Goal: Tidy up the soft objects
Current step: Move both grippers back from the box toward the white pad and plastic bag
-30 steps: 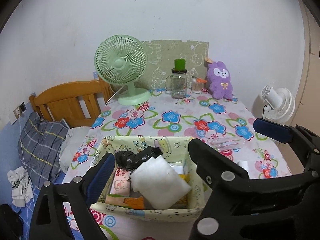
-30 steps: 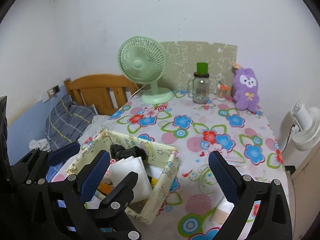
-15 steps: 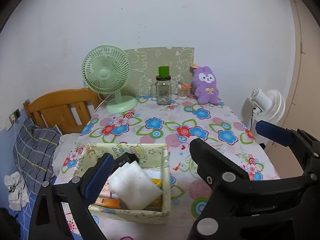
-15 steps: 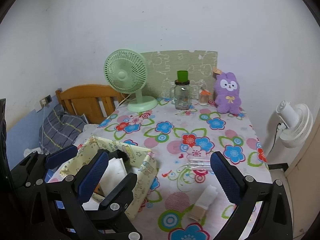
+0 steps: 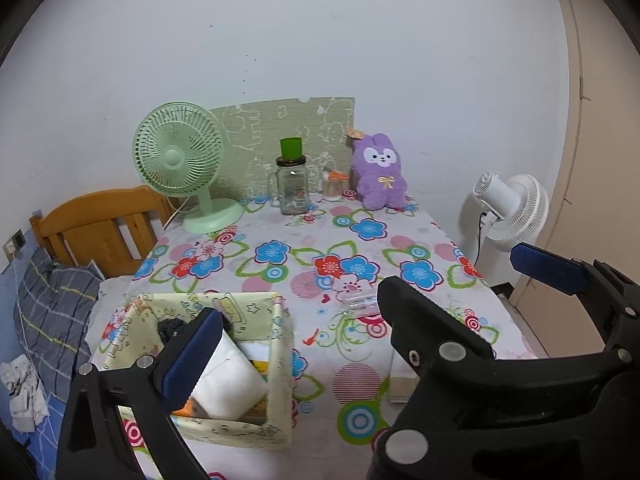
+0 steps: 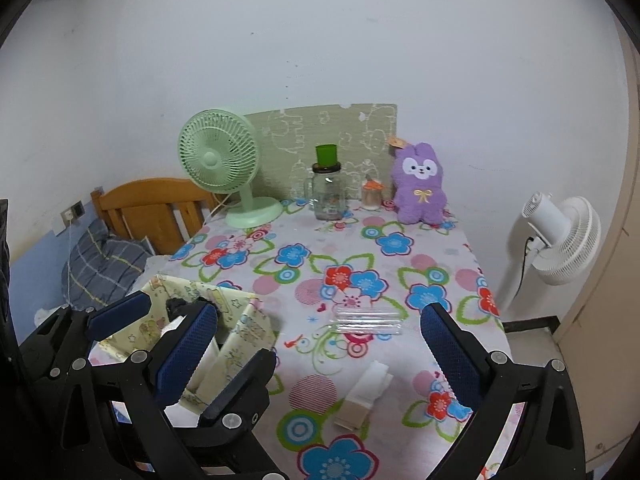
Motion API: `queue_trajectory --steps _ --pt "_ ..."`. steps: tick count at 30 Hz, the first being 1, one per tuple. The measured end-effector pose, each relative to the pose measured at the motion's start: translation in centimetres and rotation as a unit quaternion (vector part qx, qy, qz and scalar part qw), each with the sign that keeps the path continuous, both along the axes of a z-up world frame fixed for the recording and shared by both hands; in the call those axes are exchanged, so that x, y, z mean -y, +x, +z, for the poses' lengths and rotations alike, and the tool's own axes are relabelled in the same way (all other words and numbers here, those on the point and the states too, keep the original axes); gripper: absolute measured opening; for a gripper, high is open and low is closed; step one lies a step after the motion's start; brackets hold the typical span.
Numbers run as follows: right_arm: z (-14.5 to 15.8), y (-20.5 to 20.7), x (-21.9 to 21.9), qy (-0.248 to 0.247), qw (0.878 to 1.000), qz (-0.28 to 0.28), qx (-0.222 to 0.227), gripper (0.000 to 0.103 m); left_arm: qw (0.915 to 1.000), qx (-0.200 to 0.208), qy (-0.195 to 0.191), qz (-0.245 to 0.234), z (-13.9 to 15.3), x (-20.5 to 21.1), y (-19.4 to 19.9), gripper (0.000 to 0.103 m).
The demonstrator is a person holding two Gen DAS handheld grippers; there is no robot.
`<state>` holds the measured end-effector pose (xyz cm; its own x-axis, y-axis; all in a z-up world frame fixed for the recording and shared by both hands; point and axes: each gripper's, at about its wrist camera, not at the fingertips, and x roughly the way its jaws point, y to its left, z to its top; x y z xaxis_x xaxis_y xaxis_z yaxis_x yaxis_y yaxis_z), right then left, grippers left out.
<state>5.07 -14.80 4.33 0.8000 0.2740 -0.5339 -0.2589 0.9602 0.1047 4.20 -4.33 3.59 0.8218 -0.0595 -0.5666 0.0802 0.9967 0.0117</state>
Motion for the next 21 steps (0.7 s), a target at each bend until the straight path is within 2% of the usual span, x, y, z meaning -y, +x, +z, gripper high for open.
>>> queue_trajectory --steps 21 --pt "-4.8 1.3 4.4 -0.009 0.999 -0.022 -0.025 0.103 0.9993 -0.032 -0.004 -0.017 -4.6 4.3 1.8 0.103"
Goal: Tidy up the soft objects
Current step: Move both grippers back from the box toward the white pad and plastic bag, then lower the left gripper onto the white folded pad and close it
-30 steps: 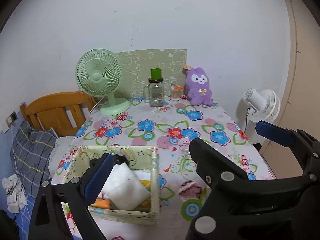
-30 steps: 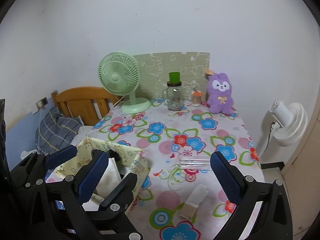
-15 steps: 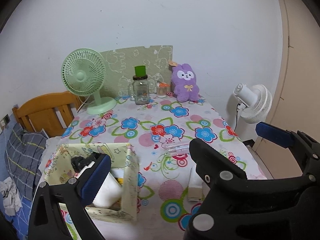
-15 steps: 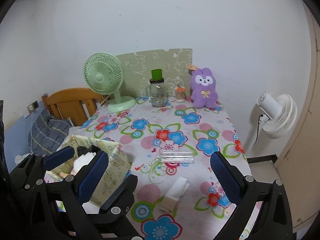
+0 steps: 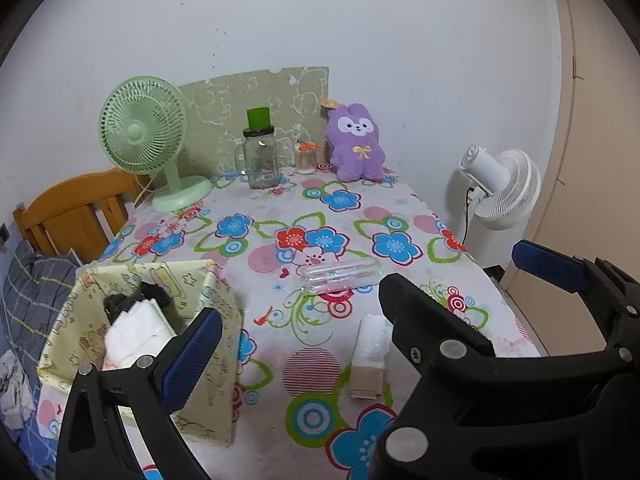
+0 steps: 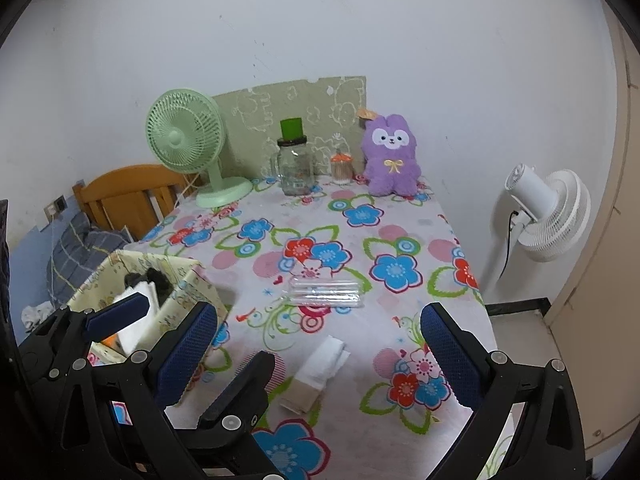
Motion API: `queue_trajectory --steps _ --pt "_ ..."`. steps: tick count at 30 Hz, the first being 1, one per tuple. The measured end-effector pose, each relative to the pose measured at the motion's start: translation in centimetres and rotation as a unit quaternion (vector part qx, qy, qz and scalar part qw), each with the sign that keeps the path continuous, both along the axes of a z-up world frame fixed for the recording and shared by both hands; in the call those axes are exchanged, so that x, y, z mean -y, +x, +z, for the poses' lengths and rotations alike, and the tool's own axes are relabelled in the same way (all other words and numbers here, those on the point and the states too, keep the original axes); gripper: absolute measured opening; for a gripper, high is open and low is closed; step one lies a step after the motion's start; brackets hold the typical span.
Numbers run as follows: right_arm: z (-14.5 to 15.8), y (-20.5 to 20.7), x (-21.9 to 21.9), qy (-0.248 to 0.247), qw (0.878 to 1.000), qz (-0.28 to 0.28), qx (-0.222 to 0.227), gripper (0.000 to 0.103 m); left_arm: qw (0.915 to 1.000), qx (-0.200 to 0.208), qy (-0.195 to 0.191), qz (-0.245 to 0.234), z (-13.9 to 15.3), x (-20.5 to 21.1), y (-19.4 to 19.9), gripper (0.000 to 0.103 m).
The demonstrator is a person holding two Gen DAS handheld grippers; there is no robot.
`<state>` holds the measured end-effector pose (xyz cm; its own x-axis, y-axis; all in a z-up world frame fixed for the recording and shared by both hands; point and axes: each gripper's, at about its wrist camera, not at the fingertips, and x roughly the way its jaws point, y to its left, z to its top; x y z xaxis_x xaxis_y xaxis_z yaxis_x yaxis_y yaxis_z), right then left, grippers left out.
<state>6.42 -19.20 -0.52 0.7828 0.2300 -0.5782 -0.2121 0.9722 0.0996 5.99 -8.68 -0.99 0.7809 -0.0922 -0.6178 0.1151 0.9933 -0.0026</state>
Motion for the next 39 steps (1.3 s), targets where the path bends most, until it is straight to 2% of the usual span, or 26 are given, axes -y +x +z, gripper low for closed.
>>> queue_trajectory --steps 5,20,27,33,39 --pt "-1.2 0.7 0.6 -0.008 1.000 -0.004 -0.005 0.103 0.9999 -0.005 0.003 0.014 -1.3 0.6 0.7 0.103" --pt "-6.0 3.3 2.1 -0.002 0.998 -0.025 -0.062 0.103 0.9980 -0.062 0.011 -0.009 -5.5 2.3 3.1 0.099" --pt "-7.7 4.2 2.7 -0.004 0.996 -0.036 -0.083 0.103 0.9961 -0.085 0.013 -0.019 -7.2 2.9 4.1 0.090" --pt "-8.9 4.8 3.0 -0.011 0.994 -0.044 -0.097 0.103 0.9945 -0.101 0.014 -0.027 -8.4 3.4 4.8 0.088" --pt "-9.9 5.6 3.2 -0.016 0.993 -0.050 -0.110 0.103 0.9918 -0.120 0.011 -0.041 -9.5 3.9 5.3 0.073"
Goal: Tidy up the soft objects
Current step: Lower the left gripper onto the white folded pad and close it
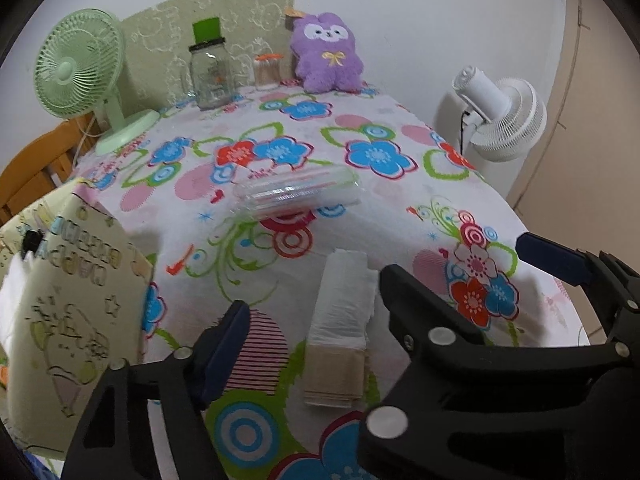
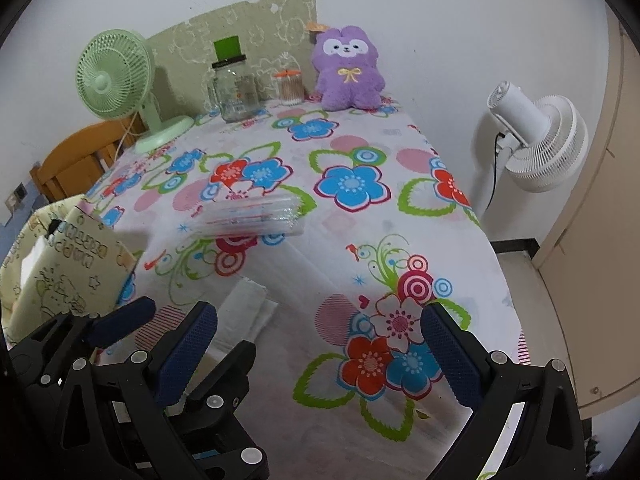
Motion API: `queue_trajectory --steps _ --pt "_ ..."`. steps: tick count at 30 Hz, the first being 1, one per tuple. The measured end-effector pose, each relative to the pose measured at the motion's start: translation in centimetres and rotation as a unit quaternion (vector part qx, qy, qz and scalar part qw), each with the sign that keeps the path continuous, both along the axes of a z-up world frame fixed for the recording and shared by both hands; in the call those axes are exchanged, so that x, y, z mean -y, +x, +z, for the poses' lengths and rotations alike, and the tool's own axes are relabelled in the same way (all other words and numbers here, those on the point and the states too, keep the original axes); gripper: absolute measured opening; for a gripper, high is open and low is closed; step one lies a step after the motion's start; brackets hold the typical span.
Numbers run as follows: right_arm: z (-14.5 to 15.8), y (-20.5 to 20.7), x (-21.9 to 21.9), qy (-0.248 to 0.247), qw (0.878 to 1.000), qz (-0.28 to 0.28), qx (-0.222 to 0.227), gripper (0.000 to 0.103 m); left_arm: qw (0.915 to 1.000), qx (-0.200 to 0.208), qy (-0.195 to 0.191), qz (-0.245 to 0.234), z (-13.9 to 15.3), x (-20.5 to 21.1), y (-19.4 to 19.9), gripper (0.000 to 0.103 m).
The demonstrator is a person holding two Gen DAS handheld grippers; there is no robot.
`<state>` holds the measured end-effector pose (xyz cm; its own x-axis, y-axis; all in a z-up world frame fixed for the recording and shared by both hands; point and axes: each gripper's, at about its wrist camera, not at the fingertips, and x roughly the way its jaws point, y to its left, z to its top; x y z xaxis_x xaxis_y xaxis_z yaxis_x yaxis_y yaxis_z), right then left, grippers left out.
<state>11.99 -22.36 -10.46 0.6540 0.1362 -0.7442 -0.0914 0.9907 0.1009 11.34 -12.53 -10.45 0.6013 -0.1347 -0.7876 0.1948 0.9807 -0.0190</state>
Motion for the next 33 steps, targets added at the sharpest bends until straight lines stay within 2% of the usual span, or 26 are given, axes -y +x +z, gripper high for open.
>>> queue_trajectory --steps 4,14,17,19,24,33 --pt "-0.8 0.3 0.2 -0.003 1.000 -0.001 -0.012 0.103 0.9999 -0.013 -0.001 -0.005 -0.7 0.2 0.2 0.065" --pt "-1.9 0.5 0.8 -0.003 1.000 -0.009 -0.026 0.103 0.9996 -0.026 0.004 -0.010 -1.6 0.5 0.6 0.056" --pt "-1.9 0.6 0.8 -0.002 1.000 -0.008 -0.027 0.103 0.9995 -0.027 0.002 -0.015 -1.5 0.6 0.6 0.048" --pt "-1.9 0.6 0.7 -0.001 1.000 -0.006 -0.027 0.103 0.9993 -0.030 0.003 -0.022 -1.4 0.7 0.6 0.037" --pt "-1.7 0.7 0.4 -0.004 1.000 -0.003 -0.024 0.103 0.9989 -0.037 0.000 -0.028 -1.3 0.7 0.6 0.026" --pt "-0.8 1.4 -0.6 -0.015 1.000 0.018 -0.012 0.103 0.9996 -0.027 0.002 -0.004 -0.6 -0.3 1.2 0.022"
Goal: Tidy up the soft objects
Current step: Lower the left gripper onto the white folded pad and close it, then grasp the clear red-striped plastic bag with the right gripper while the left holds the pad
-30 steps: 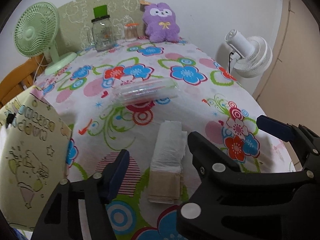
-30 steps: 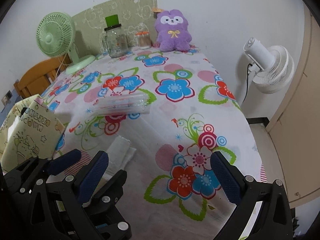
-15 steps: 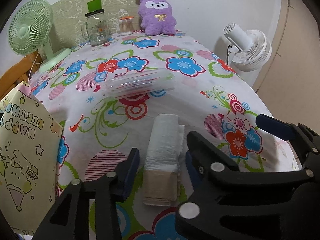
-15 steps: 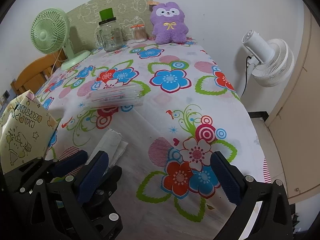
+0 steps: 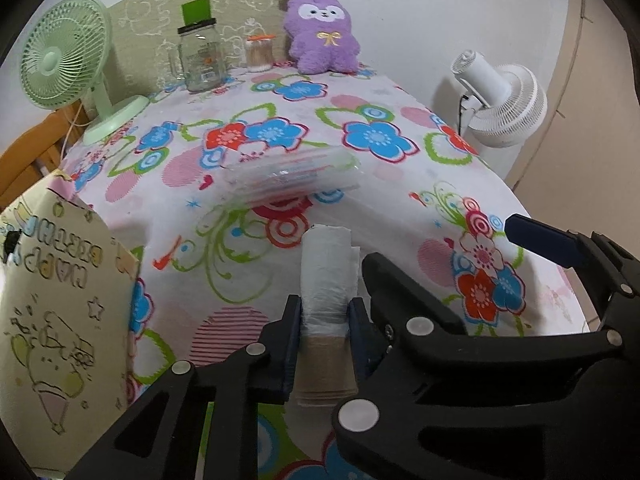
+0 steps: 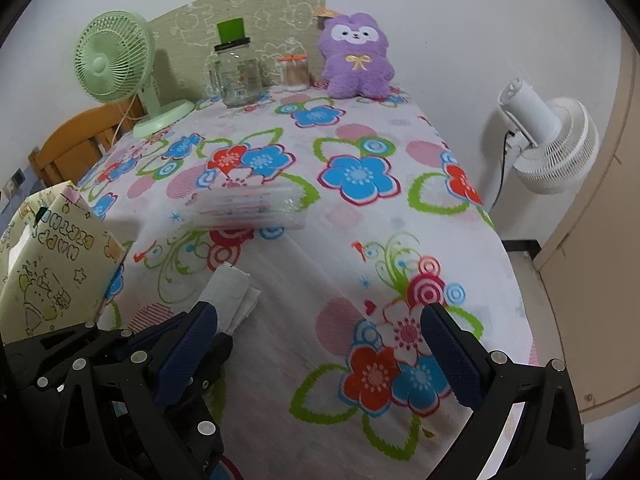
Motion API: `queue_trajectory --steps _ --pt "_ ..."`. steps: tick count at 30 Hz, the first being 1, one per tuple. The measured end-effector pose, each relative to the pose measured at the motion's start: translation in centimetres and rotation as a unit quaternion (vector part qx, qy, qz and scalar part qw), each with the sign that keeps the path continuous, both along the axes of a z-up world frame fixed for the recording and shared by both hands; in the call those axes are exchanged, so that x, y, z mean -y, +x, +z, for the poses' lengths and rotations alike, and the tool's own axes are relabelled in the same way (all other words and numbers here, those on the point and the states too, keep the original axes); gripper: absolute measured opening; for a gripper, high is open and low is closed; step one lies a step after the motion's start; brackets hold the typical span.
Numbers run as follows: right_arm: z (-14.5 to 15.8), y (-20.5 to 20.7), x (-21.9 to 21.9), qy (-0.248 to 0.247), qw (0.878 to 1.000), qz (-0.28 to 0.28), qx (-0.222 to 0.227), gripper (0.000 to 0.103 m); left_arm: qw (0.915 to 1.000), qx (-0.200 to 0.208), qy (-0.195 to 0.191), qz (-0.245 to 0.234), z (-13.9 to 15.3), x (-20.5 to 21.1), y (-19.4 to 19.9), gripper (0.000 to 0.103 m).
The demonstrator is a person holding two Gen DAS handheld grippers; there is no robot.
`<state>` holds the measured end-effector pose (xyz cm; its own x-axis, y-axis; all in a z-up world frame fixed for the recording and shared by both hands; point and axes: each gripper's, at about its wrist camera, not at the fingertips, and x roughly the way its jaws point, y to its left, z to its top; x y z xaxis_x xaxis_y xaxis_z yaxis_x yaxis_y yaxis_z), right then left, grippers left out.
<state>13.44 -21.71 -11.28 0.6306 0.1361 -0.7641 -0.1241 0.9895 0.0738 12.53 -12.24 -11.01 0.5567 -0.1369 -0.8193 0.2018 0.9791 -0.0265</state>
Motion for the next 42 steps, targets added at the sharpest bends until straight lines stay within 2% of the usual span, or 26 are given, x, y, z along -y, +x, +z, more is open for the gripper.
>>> queue_trajectory --steps 10,25,34,42 --pt "1.4 2.1 -1.5 -0.001 0.999 0.038 0.027 0.103 0.9993 0.010 0.009 0.036 1.0 -1.4 1.7 0.022" --pt "0.8 6.4 -3.0 0.005 0.997 0.079 0.016 0.103 0.9965 0.000 0.015 0.082 0.3 -3.1 5.4 0.023" --pt "0.2 8.8 -3.8 0.013 0.995 0.101 0.007 0.103 0.9907 0.000 0.030 0.132 0.1 -4.7 6.9 0.023" --pt "-1.1 10.7 -4.9 -0.005 0.992 0.126 -0.004 0.089 0.9905 -0.018 0.025 0.134 -0.9 -5.2 7.8 0.024"
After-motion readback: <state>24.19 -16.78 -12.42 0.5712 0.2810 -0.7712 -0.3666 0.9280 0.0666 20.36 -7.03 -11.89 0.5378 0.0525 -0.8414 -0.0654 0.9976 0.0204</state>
